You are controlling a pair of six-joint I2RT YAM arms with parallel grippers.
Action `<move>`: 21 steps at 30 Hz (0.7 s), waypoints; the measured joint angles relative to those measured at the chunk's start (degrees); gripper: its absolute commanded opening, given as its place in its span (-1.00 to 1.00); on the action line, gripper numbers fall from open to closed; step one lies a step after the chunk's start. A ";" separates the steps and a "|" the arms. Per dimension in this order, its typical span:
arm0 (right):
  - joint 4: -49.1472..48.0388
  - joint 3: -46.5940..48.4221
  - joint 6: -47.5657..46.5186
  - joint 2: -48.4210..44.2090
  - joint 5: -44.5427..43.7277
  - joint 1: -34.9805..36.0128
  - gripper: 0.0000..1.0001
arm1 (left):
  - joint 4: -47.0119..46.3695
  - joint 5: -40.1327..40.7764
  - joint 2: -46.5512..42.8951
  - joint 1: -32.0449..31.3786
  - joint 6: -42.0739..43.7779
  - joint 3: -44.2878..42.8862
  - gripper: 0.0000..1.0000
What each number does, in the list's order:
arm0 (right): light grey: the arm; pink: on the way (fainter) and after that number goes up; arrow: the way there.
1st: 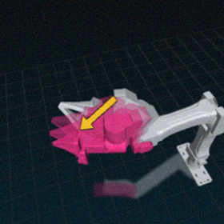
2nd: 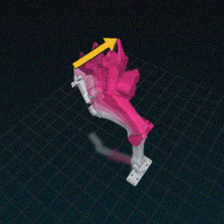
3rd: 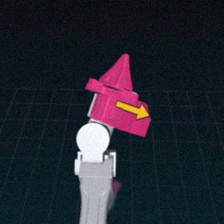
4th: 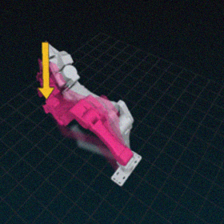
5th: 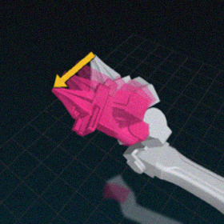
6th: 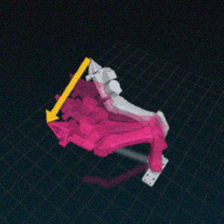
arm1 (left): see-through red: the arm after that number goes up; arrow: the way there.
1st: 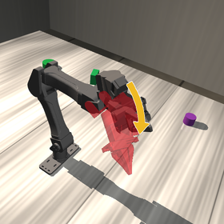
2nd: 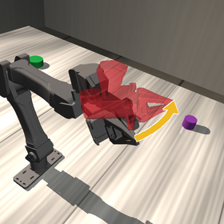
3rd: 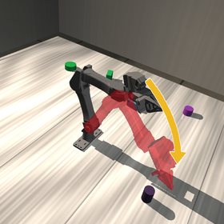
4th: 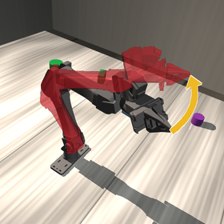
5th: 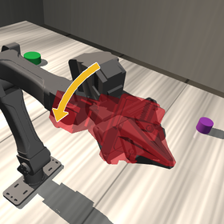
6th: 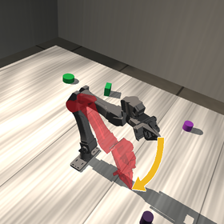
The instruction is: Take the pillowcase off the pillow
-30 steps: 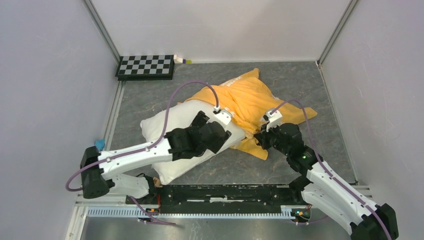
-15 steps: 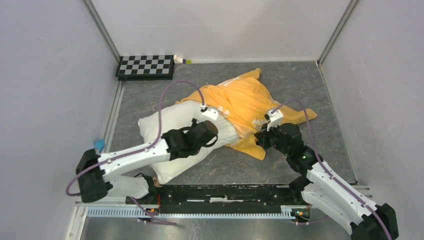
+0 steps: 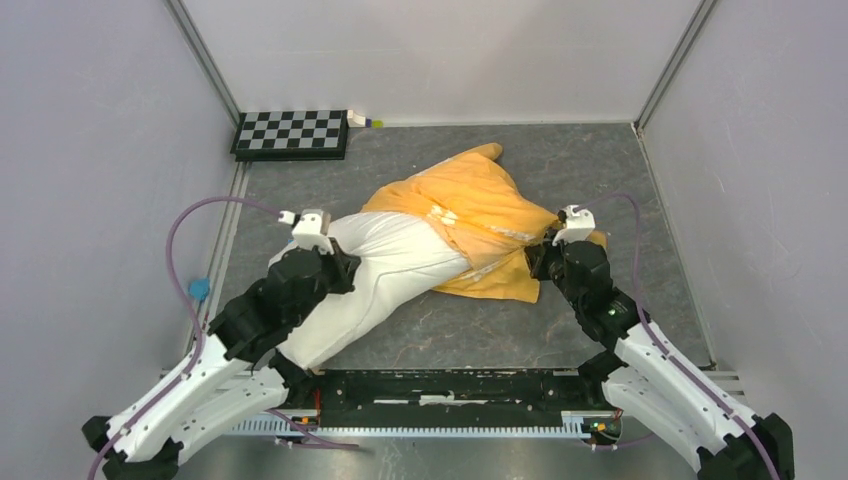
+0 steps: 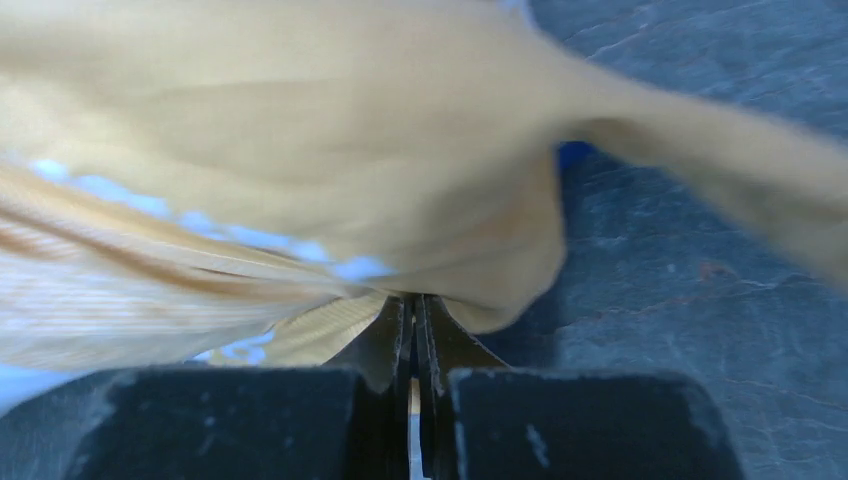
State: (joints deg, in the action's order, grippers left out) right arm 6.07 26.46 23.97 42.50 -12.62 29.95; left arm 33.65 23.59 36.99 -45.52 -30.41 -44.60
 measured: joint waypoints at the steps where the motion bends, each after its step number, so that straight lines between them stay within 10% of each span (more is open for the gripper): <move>1: 0.04 0.07 0.28 -0.61 -0.13 -0.87 -1.00 | 0.76 -0.42 -1.66 0.92 0.00 0.00 -0.95; 11: 10.23 1.29 -0.85 -4.50 -22.51 -15.23 -0.96 | 11.89 14.14 -4.09 4.50 1.09 -2.60 -0.95; 13: 10.34 1.29 -1.68 -5.88 -21.75 -15.67 -0.66 | 12.28 15.45 -4.87 4.68 2.16 -2.71 -0.95; 17: 7.93 1.27 -5.20 -6.91 -10.21 -15.82 0.67 | 12.04 13.57 -6.32 5.14 5.22 -2.62 -0.95; 21: 3.34 0.79 -8.76 -6.80 5.70 -15.82 0.96 | 11.63 10.80 -7.15 5.44 8.15 -1.97 -0.95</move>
State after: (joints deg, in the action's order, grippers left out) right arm 9.41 27.24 15.20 35.70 -6.92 14.13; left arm 45.28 34.39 29.85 -40.07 -22.26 -46.57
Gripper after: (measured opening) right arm 0.948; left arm 0.047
